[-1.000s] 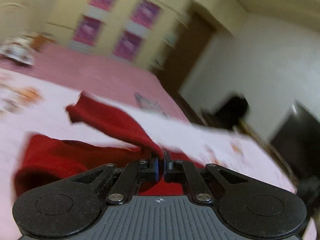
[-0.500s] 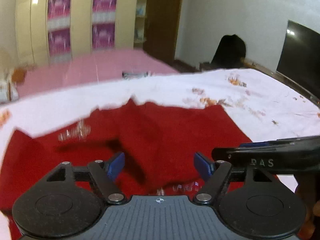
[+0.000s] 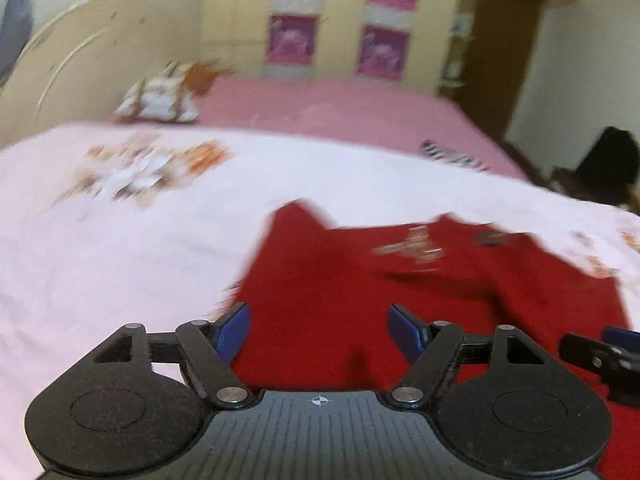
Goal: Fold small clothes
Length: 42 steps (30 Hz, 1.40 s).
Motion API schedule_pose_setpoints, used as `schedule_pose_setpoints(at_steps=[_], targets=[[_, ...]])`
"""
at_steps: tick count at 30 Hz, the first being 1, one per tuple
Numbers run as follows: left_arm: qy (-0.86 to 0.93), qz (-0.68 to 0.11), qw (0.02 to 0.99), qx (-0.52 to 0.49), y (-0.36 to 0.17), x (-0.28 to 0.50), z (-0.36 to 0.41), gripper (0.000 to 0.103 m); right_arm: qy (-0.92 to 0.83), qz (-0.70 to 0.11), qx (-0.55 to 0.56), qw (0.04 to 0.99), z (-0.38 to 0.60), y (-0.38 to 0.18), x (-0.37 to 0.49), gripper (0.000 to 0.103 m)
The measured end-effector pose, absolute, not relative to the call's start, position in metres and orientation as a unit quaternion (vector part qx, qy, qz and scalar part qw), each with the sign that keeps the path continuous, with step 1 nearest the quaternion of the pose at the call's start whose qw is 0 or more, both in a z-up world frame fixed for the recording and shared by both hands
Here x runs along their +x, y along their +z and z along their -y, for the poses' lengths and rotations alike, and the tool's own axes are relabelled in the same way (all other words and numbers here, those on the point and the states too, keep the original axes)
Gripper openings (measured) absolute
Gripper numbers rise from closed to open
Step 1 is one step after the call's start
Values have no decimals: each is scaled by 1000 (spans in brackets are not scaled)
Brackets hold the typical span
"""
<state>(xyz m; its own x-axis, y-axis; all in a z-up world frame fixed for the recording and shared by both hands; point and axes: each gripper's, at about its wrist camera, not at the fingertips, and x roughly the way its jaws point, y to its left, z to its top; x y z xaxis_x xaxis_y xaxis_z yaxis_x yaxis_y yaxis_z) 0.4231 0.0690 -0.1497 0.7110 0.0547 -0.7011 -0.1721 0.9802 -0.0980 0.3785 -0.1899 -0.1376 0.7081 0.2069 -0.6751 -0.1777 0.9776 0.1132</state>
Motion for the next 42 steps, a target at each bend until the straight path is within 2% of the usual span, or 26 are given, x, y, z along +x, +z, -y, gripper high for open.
schedule_pose_setpoints(at_steps=[2, 3, 4, 7, 9, 11, 14, 18, 19, 20, 21, 22, 26, 27, 29, 31, 33, 34, 35, 36, 37, 38, 42], targets=[[74, -382, 918, -76, -160, 429, -81, 75, 100, -367, -20, 924, 163, -145, 385, 83], [81, -385, 917, -71, -165, 431, -85, 75, 83, -369, -49, 924, 149, -151, 389, 82], [86, -389, 915, -70, -170, 433, -88, 75, 63, -372, -80, 923, 139, -158, 394, 76], [87, -407, 906, -81, -188, 440, -91, 75, 54, -394, -72, 915, 143, -165, 403, 13], [82, -407, 905, -89, -193, 441, -93, 75, 55, -395, -7, 917, 173, -158, 400, 12], [76, -405, 906, -94, -193, 438, -92, 75, 40, -388, 36, 920, 204, -149, 394, 6], [82, -403, 906, -94, -194, 438, -87, 75, 22, -393, 91, 915, 249, -146, 386, 11], [74, -403, 905, -114, -189, 437, -91, 75, -2, -413, 146, 899, 286, -162, 382, 8], [73, -401, 906, -114, -187, 437, -92, 75, 2, -408, 166, 898, 293, -162, 380, 11], [76, -399, 907, -110, -186, 436, -93, 75, 2, -406, 177, 897, 298, -162, 380, 24], [78, -397, 908, -109, -185, 436, -94, 75, 4, -406, 184, 895, 302, -161, 382, 26], [78, -395, 908, -112, -184, 436, -95, 75, 11, -407, 189, 893, 305, -162, 384, 22], [84, -387, 911, -114, -180, 436, -97, 75, 16, -419, 176, 890, 299, -168, 391, 20], [83, -384, 913, -112, -179, 435, -97, 75, 2, -411, 171, 896, 300, -166, 388, 24], [75, -387, 912, -110, -179, 438, -97, 75, -12, -401, 176, 899, 305, -169, 388, 38], [75, -389, 911, -111, -180, 439, -96, 75, 17, -410, 195, 891, 303, -173, 395, 40], [73, -389, 912, -112, -180, 439, -94, 75, 27, -405, 179, 896, 295, -174, 397, 51], [71, -390, 912, -110, -180, 440, -92, 75, 35, -408, 173, 896, 290, -175, 399, 62], [69, -390, 912, -108, -180, 440, -91, 75, 40, -411, 170, 895, 287, -175, 399, 65], [68, -390, 912, -106, -180, 440, -91, 75, 39, -410, 165, 896, 284, -174, 399, 61], [67, -390, 912, -105, -180, 440, -90, 75, 39, -407, 156, 899, 281, -173, 397, 29], [67, -389, 913, -103, -180, 440, -90, 75, 40, -410, 149, 899, 279, -172, 397, 11], [63, -385, 914, -109, -178, 441, -92, 75, 42, -393, 137, 908, 278, -165, 392, 10]])
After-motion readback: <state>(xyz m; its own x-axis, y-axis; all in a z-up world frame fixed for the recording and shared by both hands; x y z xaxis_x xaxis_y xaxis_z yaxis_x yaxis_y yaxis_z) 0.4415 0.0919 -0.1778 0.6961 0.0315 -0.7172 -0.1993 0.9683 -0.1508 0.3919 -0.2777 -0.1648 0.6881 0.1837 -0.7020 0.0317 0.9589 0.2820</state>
